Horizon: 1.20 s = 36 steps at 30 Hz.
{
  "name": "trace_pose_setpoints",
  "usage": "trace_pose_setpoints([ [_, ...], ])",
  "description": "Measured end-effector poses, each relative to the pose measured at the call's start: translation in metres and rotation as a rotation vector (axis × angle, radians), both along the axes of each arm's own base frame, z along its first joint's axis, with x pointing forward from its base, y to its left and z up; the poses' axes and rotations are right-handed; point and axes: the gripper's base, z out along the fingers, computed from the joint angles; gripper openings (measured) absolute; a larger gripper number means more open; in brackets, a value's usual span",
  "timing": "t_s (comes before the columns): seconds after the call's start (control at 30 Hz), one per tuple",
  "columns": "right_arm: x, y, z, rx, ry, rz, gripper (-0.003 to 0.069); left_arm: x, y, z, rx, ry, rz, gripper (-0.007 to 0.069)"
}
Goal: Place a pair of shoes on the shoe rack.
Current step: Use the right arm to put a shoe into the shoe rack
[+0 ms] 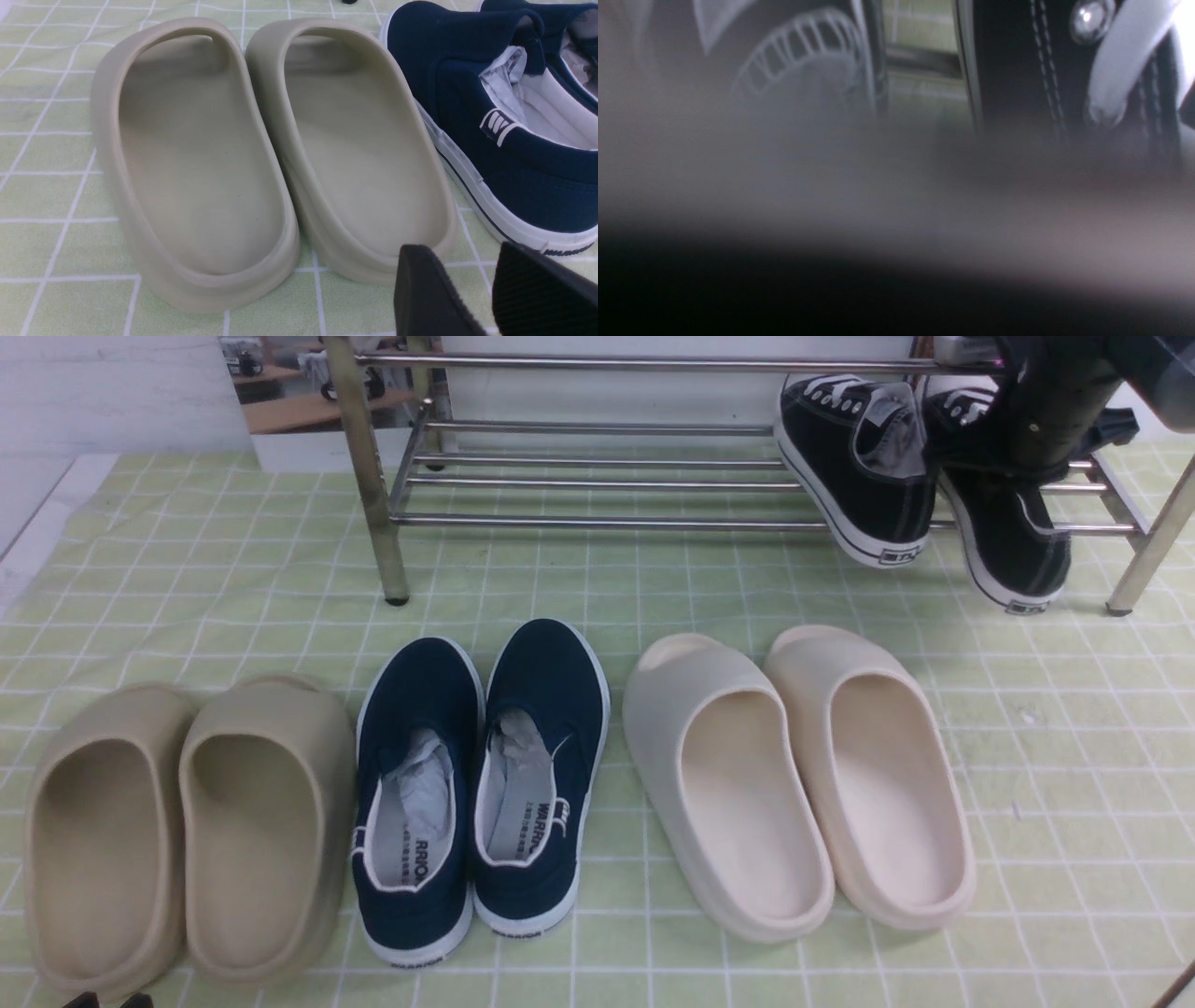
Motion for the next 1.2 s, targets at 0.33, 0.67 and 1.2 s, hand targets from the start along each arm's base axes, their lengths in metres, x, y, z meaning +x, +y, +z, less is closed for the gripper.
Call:
trace_pose_setpoints([
  [0.33, 0.003, 0.004, 0.010, 0.040, -0.068, 0.026, 0.0258, 0.000, 0.000, 0.000, 0.000, 0.000, 0.000, 0.0239],
  [0.67, -0.062, 0.003, 0.077, 0.036, 0.018, 0.106, 0.0467, 0.000, 0.000, 0.000, 0.000, 0.000, 0.000, 0.0239],
  [1.2, -0.072, -0.011, -0.032, -0.079, 0.253, 0.109, -0.0004, 0.000, 0.000, 0.000, 0.000, 0.000, 0.000, 0.0239],
])
